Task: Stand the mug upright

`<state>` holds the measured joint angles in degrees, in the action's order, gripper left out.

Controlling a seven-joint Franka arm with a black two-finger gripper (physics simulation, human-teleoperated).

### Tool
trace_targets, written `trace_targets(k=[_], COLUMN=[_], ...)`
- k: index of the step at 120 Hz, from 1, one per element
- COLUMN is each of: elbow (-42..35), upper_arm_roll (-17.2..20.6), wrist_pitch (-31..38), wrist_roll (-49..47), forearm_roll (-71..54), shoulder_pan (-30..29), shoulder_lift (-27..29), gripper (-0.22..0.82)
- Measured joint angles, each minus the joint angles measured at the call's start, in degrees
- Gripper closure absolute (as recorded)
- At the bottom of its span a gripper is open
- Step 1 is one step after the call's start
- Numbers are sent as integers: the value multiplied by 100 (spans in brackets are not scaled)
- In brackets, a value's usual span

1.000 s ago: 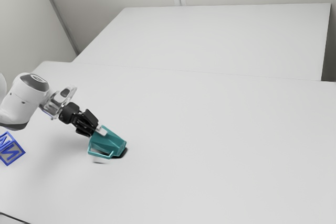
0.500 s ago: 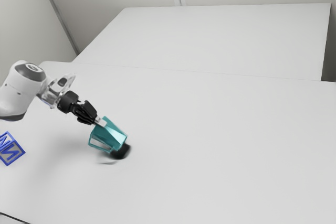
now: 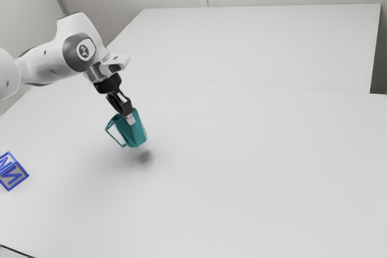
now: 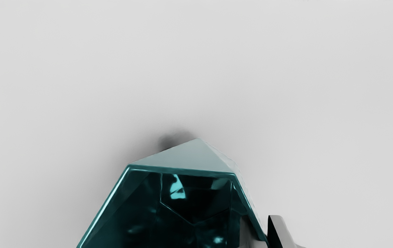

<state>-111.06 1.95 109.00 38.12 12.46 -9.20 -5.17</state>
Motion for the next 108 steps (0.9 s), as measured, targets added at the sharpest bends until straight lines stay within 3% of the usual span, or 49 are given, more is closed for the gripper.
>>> trace_targets(k=[34,74,95,108], elbow=[-80,-154,-164,-164], upper_arm_roll=[207,212,251,253], wrist_pitch=[1026,1412,1430,1383], wrist_roll=[-601,-1094,-1226,-1288], forearm_roll=[-852,-1032,-979,-966], shoulder_pan=[119,155,156,155], shoulder_lift=[-451,-686,-631,-466], gripper=[79,77,40,24])
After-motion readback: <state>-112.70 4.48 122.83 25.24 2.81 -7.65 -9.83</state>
